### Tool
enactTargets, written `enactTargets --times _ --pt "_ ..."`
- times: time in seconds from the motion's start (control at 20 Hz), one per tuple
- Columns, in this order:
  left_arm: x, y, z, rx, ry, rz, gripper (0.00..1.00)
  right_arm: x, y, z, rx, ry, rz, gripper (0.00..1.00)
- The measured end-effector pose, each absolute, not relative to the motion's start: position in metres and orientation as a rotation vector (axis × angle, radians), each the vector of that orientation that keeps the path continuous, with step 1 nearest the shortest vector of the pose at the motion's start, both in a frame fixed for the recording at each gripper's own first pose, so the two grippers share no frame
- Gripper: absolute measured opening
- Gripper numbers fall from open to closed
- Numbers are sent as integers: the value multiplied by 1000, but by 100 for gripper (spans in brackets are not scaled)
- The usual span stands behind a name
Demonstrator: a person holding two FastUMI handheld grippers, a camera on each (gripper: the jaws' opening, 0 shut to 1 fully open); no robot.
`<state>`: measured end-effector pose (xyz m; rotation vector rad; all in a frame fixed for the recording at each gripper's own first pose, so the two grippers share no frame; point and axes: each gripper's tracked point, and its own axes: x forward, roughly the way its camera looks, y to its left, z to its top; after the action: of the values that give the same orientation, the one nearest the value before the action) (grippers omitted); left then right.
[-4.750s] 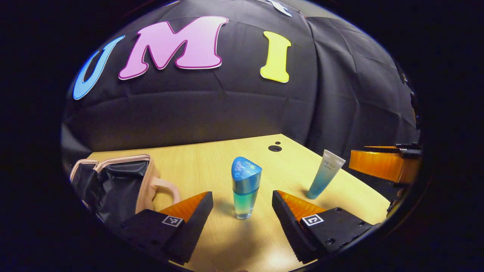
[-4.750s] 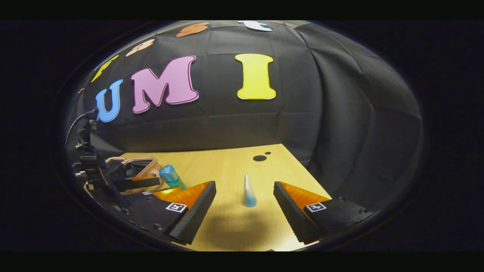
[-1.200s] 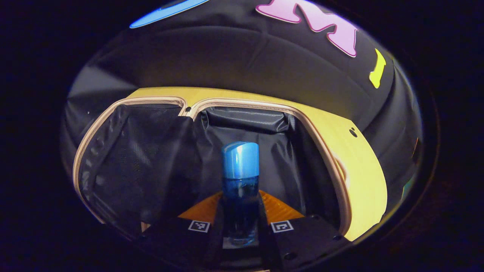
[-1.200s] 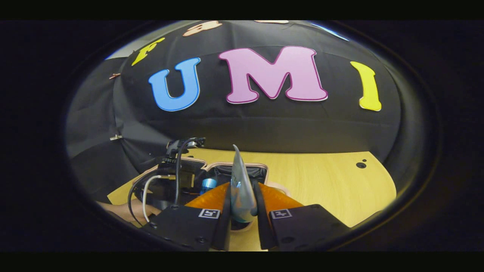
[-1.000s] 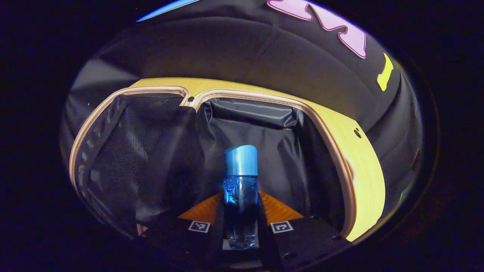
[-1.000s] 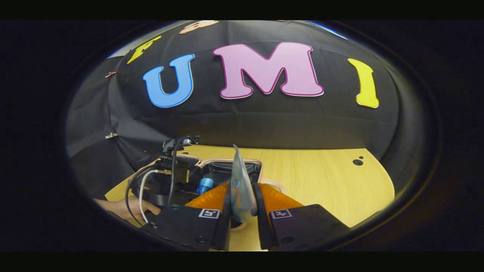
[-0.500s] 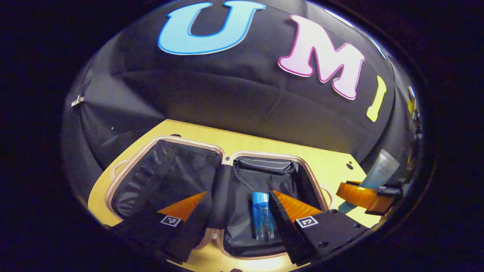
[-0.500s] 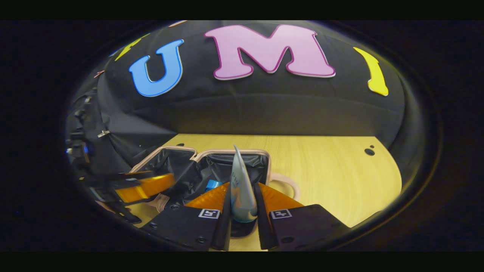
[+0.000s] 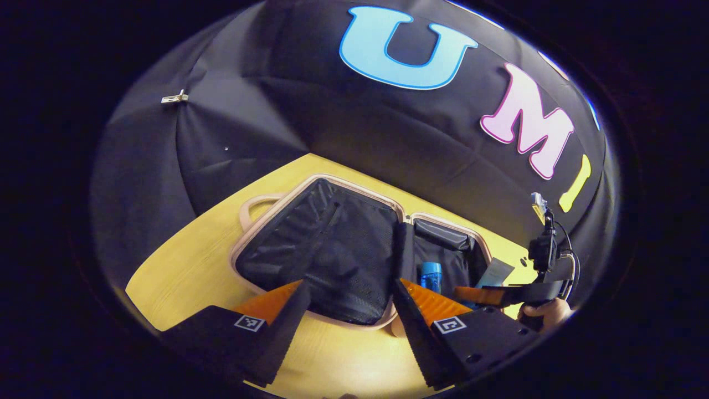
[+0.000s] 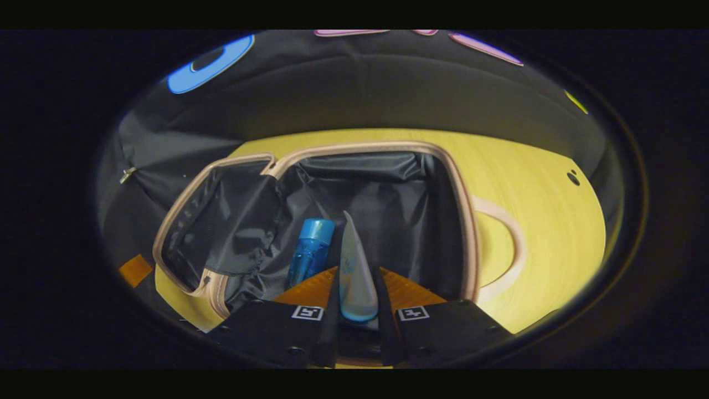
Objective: First open the suitcase, pack the skin care products into it, and then close the suitcase.
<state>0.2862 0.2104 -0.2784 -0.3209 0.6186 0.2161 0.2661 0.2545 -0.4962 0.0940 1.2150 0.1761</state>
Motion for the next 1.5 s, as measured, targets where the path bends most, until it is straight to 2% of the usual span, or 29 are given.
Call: enactTargets --times 0.1,0.15,0.2,0.3,0.55,0.6,0.65,0.7,0.75,1.0,1.3,1.4,1.45,1.5 --pt "281 219 -283 -335 632 228 95 269 253 -503 101 1230 136 41" --pt "280 222 -283 -335 633 234 95 270 252 -504 96 1231 120 26" --pt "279 227 -283 -331 630 240 95 272 249 -506 90 1230 107 35" --pt "279 241 -282 -316 619 262 95 276 244 -502 84 1222 80 37" --pt "275 299 -278 -274 596 360 95 279 249 -471 100 1153 98 82" --pt "277 317 -277 -261 588 385 95 278 252 -460 111 1124 116 97" --pt "281 334 -275 -252 577 406 95 278 252 -447 114 1096 130 100" --pt "285 349 -271 -255 568 421 95 278 250 -435 112 1060 141 89" --pt "290 361 -267 -273 560 432 95 278 246 -419 109 1018 151 98" --pt "337 417 -277 -455 550 424 95 249 184 -361 -21 904 178 98" --pt "392 437 -333 -841 611 408 93 201 102 -324 -71 905 48 98" --pt "400 431 -352 -964 653 387 81 187 91 -324 -83 921 30 98" --pt "402 432 -356 -984 647 392 78 181 87 -323 -82 927 25 98" --pt "400 435 -355 -998 636 388 65 175 87 -324 -71 938 22 98"
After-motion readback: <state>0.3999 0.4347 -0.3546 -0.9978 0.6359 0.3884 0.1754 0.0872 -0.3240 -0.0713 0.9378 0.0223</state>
